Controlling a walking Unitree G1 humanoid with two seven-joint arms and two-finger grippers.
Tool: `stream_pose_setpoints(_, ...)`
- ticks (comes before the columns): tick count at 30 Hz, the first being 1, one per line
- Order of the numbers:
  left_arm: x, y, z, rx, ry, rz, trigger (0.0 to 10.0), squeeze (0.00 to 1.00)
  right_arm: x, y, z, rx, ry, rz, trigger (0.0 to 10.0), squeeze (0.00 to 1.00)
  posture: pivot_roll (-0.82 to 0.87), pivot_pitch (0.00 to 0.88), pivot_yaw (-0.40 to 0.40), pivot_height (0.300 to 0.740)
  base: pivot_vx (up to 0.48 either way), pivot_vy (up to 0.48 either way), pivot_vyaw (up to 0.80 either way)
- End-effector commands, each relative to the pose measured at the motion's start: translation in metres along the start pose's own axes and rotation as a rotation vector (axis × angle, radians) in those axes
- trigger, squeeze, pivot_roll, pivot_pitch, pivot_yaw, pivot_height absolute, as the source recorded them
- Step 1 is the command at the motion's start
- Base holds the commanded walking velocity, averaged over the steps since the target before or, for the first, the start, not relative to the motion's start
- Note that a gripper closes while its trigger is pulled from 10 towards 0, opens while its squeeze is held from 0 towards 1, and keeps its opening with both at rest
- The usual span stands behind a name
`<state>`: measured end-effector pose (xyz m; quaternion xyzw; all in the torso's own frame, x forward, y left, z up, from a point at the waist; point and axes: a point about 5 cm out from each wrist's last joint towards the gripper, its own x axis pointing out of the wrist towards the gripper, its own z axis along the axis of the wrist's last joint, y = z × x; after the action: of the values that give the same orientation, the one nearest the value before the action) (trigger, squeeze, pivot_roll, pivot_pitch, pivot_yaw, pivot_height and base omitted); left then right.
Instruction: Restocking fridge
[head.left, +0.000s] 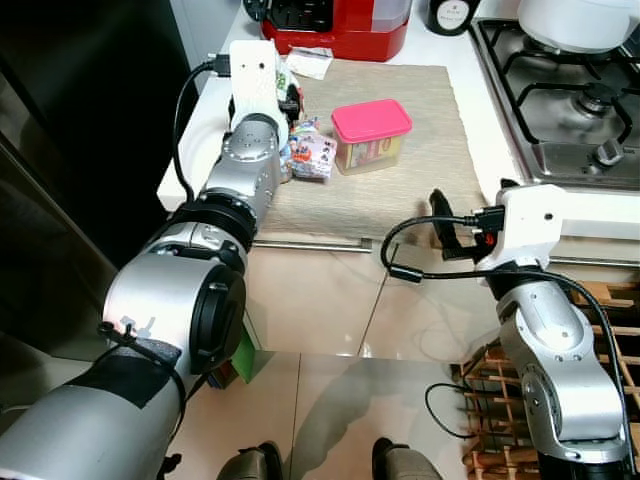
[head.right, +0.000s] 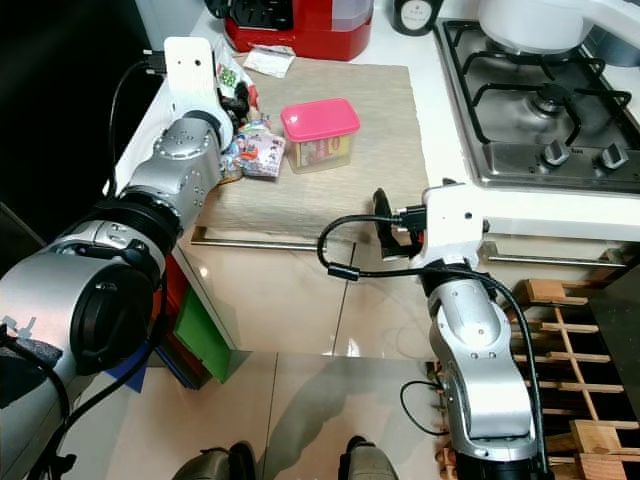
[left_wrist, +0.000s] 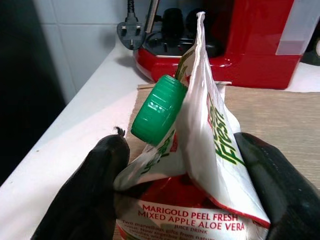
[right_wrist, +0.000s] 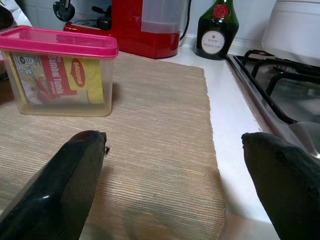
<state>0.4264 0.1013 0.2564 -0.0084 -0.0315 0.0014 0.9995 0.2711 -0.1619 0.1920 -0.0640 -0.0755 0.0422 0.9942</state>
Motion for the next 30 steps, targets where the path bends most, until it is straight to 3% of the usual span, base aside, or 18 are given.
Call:
stream_pose_setpoints(1,-0.001,-0.003,-0.004,-0.006,0.005,-0.024,0.0,0.0,0.0,-0.004,0.002,-0.008,-0.005,-0.015,10.0,0.0,-0.3,0.169,0.04,0.74,0.0,0.0,0.0)
stream_pose_setpoints(6,0.0,-0.004,0.01,-0.031,-0.059,-0.034,0.0,0.0,0.004,-0.005,0.004,-0.015,-0.017,-0.022,10.0,0.0,-0.3,0.144,0.045,0.74,0.0,0.0,0.0)
stream_pose_setpoints(9,0.002,-0.003,0.035,-0.05,-0.167,-0.057,0.0,0.0,0.011,-0.006,0.006,-0.015,-0.038,-0.036,10.0,0.0,-0.28,0.112,0.053,0.74,0.0,0.0,0.0)
stream_pose_setpoints(18,0.0,0.004,0.084,0.006,-0.38,-0.097,0.0,0.0,0.029,0.003,0.006,0.026,-0.083,-0.042,10.0,0.0,-0.19,0.058,0.066,0.74,0.0,0.0,0.0)
stream_pose_setpoints(23,-0.009,0.002,0.093,0.04,-0.505,-0.14,0.0,0.0,0.034,0.003,0.009,0.035,-0.114,-0.054,10.0,0.0,-0.16,0.05,0.056,0.74,0.0,0.0,0.0)
stream_pose_setpoints(24,-0.019,0.004,0.092,0.062,-0.571,-0.135,10.0,0.0,0.033,-0.005,0.017,0.046,-0.194,-0.123,10.0,0.0,-0.14,0.04,0.05,0.74,0.0,0.0,0.0)
stream_pose_setpoints(26,-0.025,0.012,0.088,0.077,-0.599,-0.106,10.0,0.0,0.033,-0.012,0.02,0.026,-0.22,-0.176,10.0,0.0,-0.12,0.031,0.046,0.74,0.0,0.0,0.0)
stream_pose_setpoints(27,-0.039,0.023,0.075,0.1,-0.614,-0.089,10.0,0.0,0.032,-0.019,0.02,0.025,-0.23,-0.227,10.0,0.0,-0.1,0.019,0.048,0.74,0.0,0.0,0.0)
stream_pose_setpoints(30,-0.05,0.03,0.057,0.121,-0.582,-0.09,10.0,0.0,0.033,-0.02,0.016,0.03,-0.22,-0.224,10.0,0.0,-0.1,0.003,0.055,0.74,0.0,0.0,0.0)
